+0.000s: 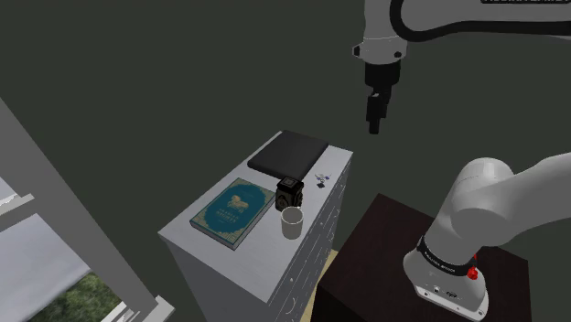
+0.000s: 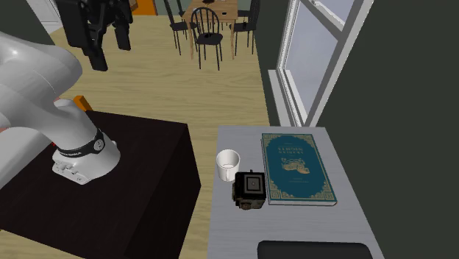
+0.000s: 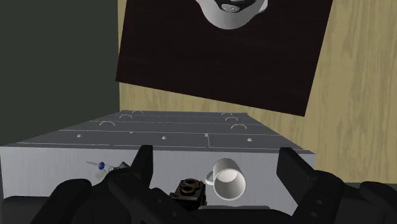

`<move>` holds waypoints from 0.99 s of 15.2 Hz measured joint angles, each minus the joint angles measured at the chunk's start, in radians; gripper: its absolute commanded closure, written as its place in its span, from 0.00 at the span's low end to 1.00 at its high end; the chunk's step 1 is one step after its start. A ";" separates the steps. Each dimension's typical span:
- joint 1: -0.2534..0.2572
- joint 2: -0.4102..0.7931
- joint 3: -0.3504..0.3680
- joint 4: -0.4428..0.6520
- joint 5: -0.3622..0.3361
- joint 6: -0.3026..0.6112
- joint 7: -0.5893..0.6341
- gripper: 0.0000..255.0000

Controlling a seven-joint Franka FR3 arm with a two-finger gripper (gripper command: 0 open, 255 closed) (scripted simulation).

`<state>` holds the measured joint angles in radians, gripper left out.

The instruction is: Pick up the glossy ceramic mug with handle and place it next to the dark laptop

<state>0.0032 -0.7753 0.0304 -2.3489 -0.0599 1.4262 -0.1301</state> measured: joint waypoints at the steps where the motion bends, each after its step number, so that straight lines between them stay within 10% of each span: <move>1: 0.000 0.000 0.000 0.000 0.000 0.000 0.000 0.00; 15: 0.048 0.200 0.071 -0.256 0.052 0.491 0.067 0.00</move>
<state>0.0510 -0.5751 0.1018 -2.6046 -0.0077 1.9175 -0.0628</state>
